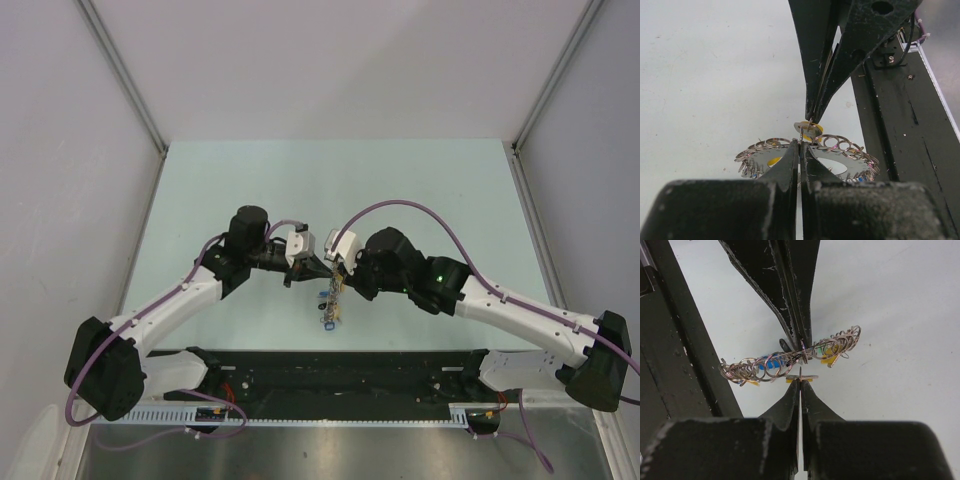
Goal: Put the keys on the keyring
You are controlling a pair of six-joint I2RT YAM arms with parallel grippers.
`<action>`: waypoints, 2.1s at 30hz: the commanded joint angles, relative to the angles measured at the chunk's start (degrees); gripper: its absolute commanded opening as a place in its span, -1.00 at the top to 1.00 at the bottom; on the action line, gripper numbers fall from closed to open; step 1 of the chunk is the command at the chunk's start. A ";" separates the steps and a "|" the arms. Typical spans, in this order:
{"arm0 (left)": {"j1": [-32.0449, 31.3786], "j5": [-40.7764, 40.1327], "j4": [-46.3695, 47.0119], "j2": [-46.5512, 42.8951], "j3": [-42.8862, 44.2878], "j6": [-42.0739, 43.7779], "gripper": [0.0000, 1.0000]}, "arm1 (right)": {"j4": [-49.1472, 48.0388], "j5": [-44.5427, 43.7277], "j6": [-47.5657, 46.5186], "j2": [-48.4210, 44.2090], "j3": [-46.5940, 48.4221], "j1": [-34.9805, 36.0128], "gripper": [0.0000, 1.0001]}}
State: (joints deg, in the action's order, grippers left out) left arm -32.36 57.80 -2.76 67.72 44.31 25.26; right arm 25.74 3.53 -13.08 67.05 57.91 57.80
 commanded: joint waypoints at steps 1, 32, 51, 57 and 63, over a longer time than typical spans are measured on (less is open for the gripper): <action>-0.34 2.49 1.36 -1.72 1.30 2.96 0.99 | -0.25 0.69 0.69 -0.16 2.82 0.12 1.00; -0.51 4.95 0.04 -1.72 1.65 4.54 0.99 | -0.78 2.10 0.86 0.19 2.91 -0.23 1.00; -0.51 5.48 -0.22 -1.98 1.48 4.80 0.99 | -0.42 2.53 1.13 0.54 2.82 -0.93 1.00; -0.51 5.13 -0.22 -1.98 1.56 4.89 0.99 | -0.51 3.85 0.87 0.28 2.82 -0.85 1.00; -0.51 4.34 0.57 -2.51 1.13 4.72 0.99 | 0.01 4.12 0.86 0.28 2.82 -0.85 1.00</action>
State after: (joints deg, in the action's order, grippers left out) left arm -32.51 60.18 -4.29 67.57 44.31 27.59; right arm 25.91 6.57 -12.64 67.37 58.02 57.04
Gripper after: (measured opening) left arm 0.008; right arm 0.009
